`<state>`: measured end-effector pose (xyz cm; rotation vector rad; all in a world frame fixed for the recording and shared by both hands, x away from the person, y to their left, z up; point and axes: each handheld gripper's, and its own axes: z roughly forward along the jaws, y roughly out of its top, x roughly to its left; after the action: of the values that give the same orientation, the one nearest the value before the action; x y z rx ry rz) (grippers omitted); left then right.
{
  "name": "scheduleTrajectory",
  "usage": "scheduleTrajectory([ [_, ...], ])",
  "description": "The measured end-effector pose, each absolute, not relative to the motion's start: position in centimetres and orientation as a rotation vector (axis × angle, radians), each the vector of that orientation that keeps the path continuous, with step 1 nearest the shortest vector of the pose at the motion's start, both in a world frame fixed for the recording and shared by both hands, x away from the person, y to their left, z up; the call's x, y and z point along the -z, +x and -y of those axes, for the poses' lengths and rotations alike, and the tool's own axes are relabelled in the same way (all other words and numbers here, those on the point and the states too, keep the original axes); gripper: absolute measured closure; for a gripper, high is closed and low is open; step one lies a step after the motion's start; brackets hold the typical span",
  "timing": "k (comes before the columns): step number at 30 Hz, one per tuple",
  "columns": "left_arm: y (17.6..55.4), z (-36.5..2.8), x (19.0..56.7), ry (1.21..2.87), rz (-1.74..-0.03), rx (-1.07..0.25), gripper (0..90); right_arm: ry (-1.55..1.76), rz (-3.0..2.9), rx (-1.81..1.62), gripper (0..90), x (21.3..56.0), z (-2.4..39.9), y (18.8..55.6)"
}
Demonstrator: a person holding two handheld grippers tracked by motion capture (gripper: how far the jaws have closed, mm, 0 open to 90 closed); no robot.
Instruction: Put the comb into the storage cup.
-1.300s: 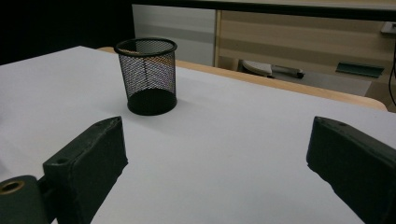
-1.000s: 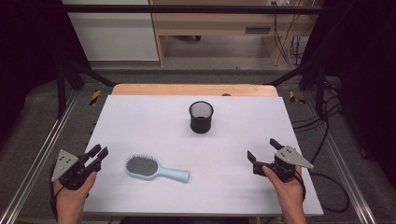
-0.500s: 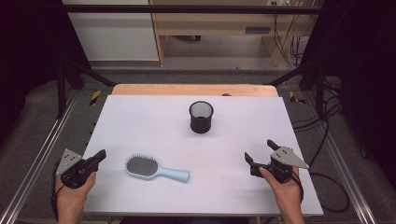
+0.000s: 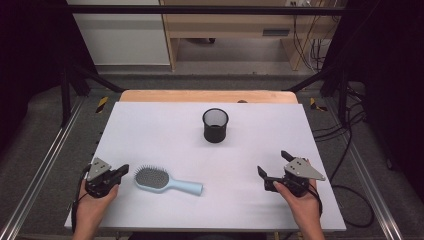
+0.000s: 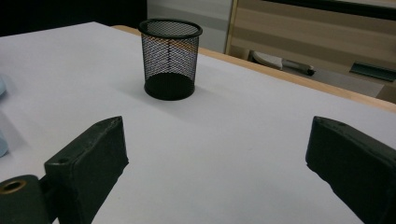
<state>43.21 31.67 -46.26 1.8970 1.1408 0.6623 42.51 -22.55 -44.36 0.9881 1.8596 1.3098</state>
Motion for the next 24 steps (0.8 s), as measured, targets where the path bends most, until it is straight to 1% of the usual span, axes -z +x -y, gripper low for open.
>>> scheduleTrajectory([
  [1,43.3,-31.4,46.6,1.933,-1.159,-0.669,89.9,0.986,-1.865,-1.309,5.5,44.4,22.5,42.5],
  [4,43.4,-31.4,46.6,1.937,-1.174,-0.677,90.0,0.981,-1.88,-1.319,5.5,44.4,22.4,42.5],
  [8,43.6,-31.1,47.2,1.968,-1.183,-0.646,90.0,0.974,-1.918,-1.331,5.4,44.4,22.1,42.5],
  [12,43.5,-29.9,47.3,2.013,-1.135,-0.661,90.0,0.943,-1.968,-1.334,5.4,44.4,21.4,42.3],
  [19,43.4,-29.3,47.3,2.021,-1.111,-0.645,90.0,0.925,-2.015,-1.323,5.5,44.6,20.9,42.3],
  [24,43.3,-26.9,47.2,2.039,-1.071,-0.636,90.0,0.931,-2.043,-1.301,5.6,44.8,20.7,42.2],
])
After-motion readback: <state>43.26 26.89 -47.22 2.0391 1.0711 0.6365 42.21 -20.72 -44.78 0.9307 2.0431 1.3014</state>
